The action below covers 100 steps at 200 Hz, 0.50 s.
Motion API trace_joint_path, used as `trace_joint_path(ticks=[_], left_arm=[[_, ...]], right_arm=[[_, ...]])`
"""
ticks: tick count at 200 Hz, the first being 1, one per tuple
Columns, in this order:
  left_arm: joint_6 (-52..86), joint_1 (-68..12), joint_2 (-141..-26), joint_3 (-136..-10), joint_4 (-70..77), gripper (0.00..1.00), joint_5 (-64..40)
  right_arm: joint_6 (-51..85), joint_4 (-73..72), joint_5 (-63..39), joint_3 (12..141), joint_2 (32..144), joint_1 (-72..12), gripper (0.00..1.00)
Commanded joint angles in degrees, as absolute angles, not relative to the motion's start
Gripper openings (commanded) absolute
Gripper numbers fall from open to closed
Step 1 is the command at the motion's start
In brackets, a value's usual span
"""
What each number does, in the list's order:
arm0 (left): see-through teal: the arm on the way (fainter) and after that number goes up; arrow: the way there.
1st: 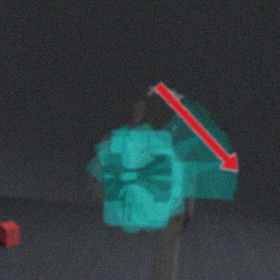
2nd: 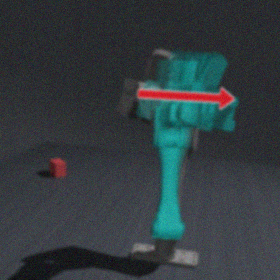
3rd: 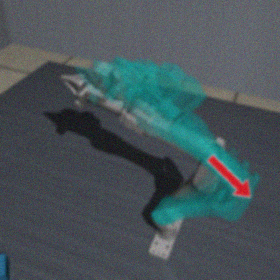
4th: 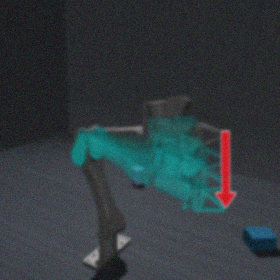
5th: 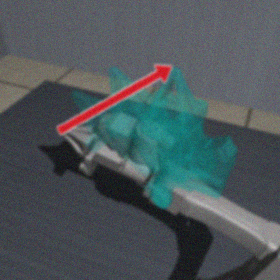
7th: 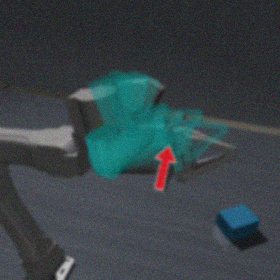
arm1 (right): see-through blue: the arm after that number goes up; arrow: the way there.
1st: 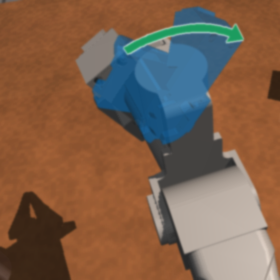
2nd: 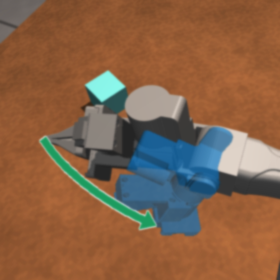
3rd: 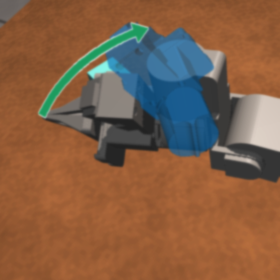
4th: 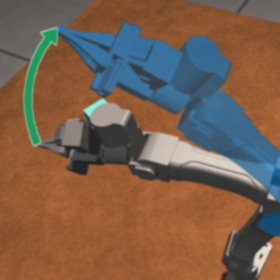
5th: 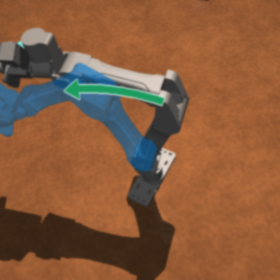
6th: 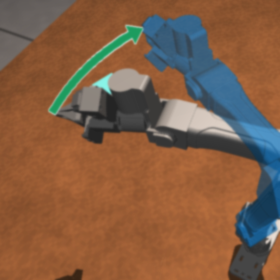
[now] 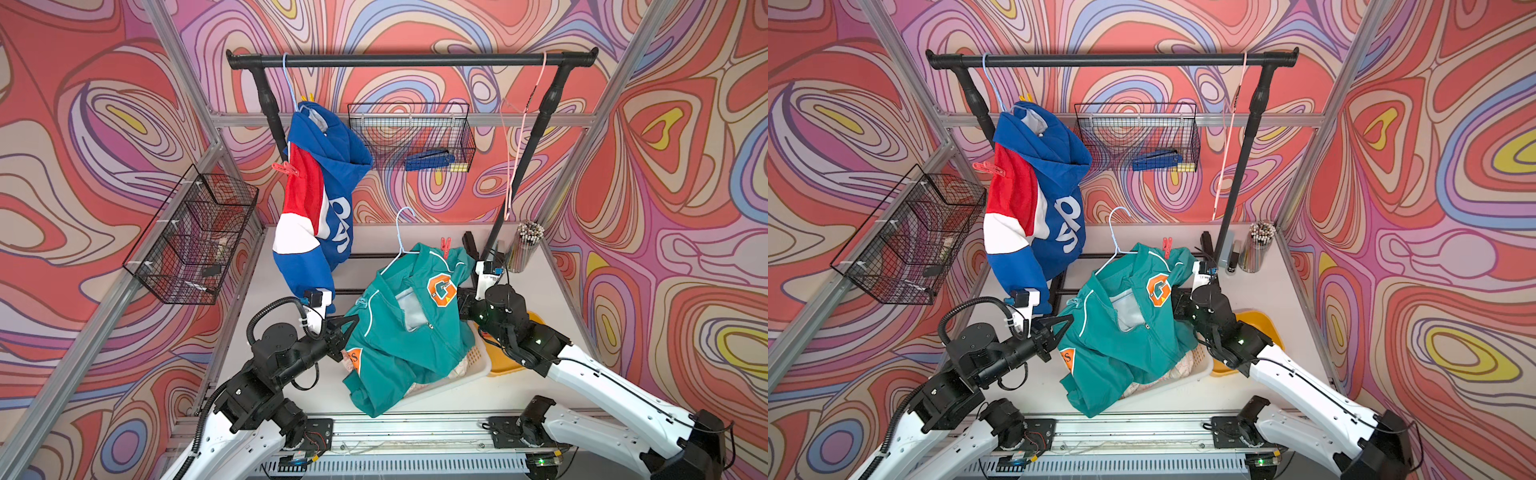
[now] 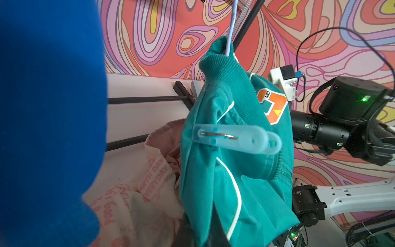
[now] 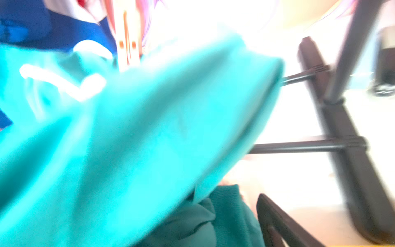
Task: Remove the clothespins securing jackets to the hanger
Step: Adjust the jacket in the basket.
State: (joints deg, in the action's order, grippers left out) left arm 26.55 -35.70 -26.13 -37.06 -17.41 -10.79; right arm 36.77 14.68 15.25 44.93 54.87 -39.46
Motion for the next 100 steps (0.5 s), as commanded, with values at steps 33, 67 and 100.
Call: trace_joint_path(ticks=[33, 67, 100], left_arm=[[25.0, -35.9, -26.2, -37.4, -16.6, 0.00, -9.1], [24.5, -35.8, -27.1, -37.6, -16.1, 0.00, -9.0], [23.5, -35.8, -29.2, -38.0, -15.6, 0.00, -8.4]], right_arm=[[37.1, 34.0, 26.3, 52.1, 51.6, -37.7, 0.98], [31.5, 32.6, 14.2, 53.3, 48.6, -37.6, 0.82], [29.7, 32.2, 2.8, 52.9, 48.9, -40.6, 0.50]])
